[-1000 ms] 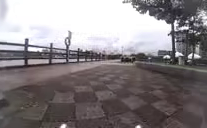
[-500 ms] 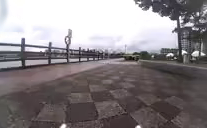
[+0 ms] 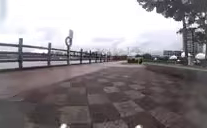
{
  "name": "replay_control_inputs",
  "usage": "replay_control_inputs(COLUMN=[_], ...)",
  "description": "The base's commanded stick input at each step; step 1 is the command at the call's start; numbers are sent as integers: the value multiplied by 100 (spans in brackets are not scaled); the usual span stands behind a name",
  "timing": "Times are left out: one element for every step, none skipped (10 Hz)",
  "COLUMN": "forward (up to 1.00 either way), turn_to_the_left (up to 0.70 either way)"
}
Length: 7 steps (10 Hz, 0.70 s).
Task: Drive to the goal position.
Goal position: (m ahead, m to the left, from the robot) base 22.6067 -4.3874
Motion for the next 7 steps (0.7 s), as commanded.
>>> replay_control_inputs(forward=[85,85,85,85,85,85,85], turn_to_the_left=[1,1,1,1,1,1,1])
